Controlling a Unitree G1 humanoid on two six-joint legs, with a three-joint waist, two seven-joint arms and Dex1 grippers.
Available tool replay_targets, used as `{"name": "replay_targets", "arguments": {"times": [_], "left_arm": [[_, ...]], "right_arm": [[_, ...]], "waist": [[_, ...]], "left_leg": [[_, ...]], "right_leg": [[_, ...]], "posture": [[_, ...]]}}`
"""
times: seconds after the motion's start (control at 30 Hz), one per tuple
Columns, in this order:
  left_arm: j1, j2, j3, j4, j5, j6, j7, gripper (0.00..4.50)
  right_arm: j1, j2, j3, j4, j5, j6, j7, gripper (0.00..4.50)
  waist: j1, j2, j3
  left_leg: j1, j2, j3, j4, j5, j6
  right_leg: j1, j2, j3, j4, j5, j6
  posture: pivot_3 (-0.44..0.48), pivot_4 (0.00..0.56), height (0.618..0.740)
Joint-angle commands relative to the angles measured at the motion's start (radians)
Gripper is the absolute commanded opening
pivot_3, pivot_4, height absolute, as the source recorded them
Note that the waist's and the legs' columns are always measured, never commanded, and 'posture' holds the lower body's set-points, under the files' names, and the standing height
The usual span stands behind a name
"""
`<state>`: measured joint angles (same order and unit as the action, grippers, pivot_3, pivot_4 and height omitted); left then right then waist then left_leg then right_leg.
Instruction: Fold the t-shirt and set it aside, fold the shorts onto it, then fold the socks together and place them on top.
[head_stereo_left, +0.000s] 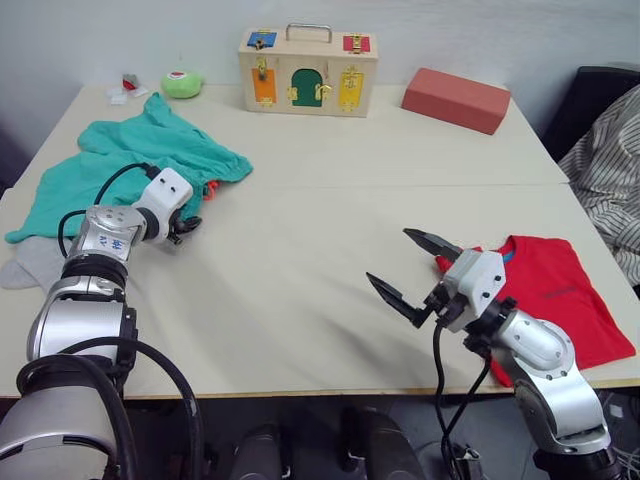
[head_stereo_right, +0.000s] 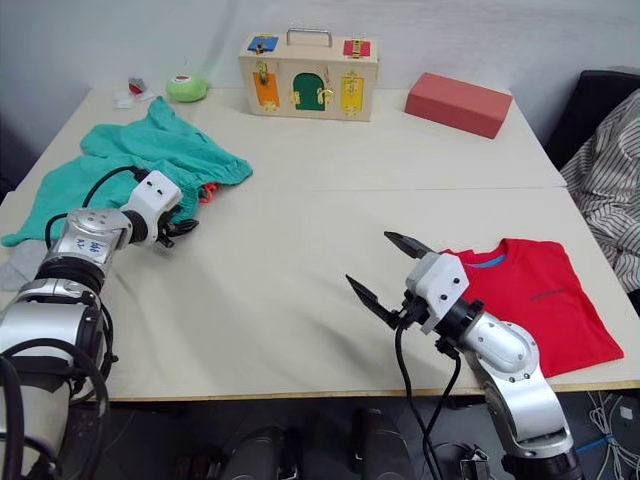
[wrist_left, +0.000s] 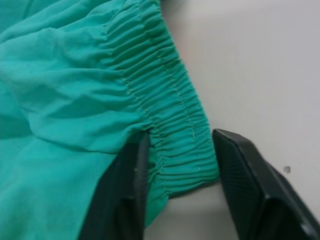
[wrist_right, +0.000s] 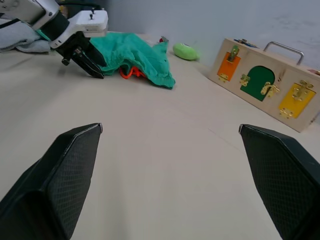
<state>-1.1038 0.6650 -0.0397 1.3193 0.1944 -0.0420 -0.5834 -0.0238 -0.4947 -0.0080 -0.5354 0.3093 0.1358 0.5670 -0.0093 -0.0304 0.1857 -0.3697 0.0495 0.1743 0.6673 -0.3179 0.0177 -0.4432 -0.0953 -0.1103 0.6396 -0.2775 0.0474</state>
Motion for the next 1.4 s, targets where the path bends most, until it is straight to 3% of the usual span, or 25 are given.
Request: {"name": "replay_targets", "arguments": {"times": [0.03,0.1,0.27,0.4,0.57,0.67,0.8,0.93,1.1,1.3,1.4], "left_arm": [[0.013,-0.005,0.064,0.023,-0.051,0.042,-0.005,0.74],[0.001,-0.017,0.101,0.015,-0.083,0.018,-0.029,0.08],[-0.053,-0.066,0.146,-0.021,-0.151,-0.022,-0.235,0.03],[-0.067,-0.142,0.148,-0.130,-0.233,-0.014,-0.536,0.03],[0.066,-0.234,0.073,-0.498,-0.331,0.172,-0.755,0.03],[0.200,-0.273,0.000,-0.786,-0.381,0.327,-0.783,0.03],[0.344,-0.263,-0.122,-1.005,-0.372,0.432,-0.805,0.03],[0.418,-0.287,-0.137,-1.098,-0.406,0.463,-0.754,1.07],[0.487,-0.248,-0.085,-1.247,-0.517,0.519,-0.774,2.42],[0.591,-0.093,0.078,-1.394,-0.679,0.592,-0.782,4.29],[0.650,-0.004,0.129,-1.389,-0.661,0.556,-0.758,4.48]], "right_arm": [[0.042,0.009,-0.005,-0.081,-0.005,-0.002,-0.018,4.50],[0.063,0.008,-0.009,-0.090,-0.009,-0.002,-0.025,4.50],[0.082,-0.007,-0.039,-0.079,-0.011,-0.005,-0.021,4.50],[0.091,-0.021,-0.055,-0.065,-0.005,0.001,-0.012,4.50],[0.093,-0.029,-0.053,-0.060,-0.002,0.008,0.009,4.50],[0.092,-0.034,-0.058,-0.062,0.002,0.018,0.018,4.50],[0.124,-0.071,-0.078,-0.074,0.032,0.034,0.068,4.50],[0.136,-0.106,-0.089,-0.078,0.045,0.038,0.099,4.50],[0.097,-0.125,-0.069,-0.066,0.028,0.055,0.112,4.50],[0.002,-0.115,0.011,-0.040,-0.006,0.083,0.115,4.50],[-0.032,-0.112,0.044,-0.012,-0.025,0.069,0.129,4.50]], "waist": [[-0.001,0.000,0.000],[0.000,0.000,0.000],[0.009,-0.002,0.001],[0.011,-0.002,0.001],[0.001,-0.002,0.001],[-0.013,-0.002,0.001],[-0.018,-0.002,0.001],[-0.016,-0.002,0.001],[-0.018,-0.001,0.001],[-0.019,-0.001,0.001],[-0.018,-0.001,0.001]], "left_leg": [[0.000,0.000,0.000,0.000,0.000,-0.001],[0.000,0.000,0.000,0.000,0.001,-0.001],[-0.001,-0.002,0.000,0.001,0.001,-0.001],[-0.004,-0.003,-0.001,0.005,0.001,0.001],[-0.006,-0.002,-0.001,0.011,-0.001,0.003],[-0.005,-0.001,-0.001,0.011,-0.002,0.002],[-0.005,0.000,-0.002,0.013,-0.001,0.001],[-0.005,0.000,-0.004,0.014,-0.001,0.001],[-0.005,0.000,-0.006,0.014,-0.001,0.001],[-0.004,0.002,-0.006,0.014,-0.001,0.000],[-0.004,0.002,-0.007,0.013,-0.001,0.000]], "right_leg": [[0.000,0.000,0.000,0.001,0.000,-0.001],[-0.001,0.000,0.000,0.002,-0.001,-0.001],[-0.001,0.001,-0.001,0.002,-0.001,-0.001],[-0.001,0.002,-0.004,0.002,-0.001,-0.001],[-0.001,0.002,-0.002,0.002,-0.001,0.000],[-0.001,0.001,0.004,0.004,-0.001,0.000],[0.000,0.002,0.007,0.005,-0.001,0.000],[0.000,0.000,0.008,0.006,-0.001,0.000],[0.001,-0.001,0.007,0.006,-0.001,0.000],[0.001,0.000,0.007,0.007,-0.002,-0.002],[0.001,-0.001,0.006,0.007,-0.003,-0.003]], "posture": [[0.000,0.150,0.740],[0.000,0.150,0.740],[0.000,0.150,0.740],[0.000,0.150,0.740],[0.000,0.150,0.740],[0.000,0.150,0.740],[0.000,0.150,0.740],[0.000,0.150,0.740],[0.000,0.150,0.740],[0.000,0.150,0.740],[0.000,0.150,0.740]]}}
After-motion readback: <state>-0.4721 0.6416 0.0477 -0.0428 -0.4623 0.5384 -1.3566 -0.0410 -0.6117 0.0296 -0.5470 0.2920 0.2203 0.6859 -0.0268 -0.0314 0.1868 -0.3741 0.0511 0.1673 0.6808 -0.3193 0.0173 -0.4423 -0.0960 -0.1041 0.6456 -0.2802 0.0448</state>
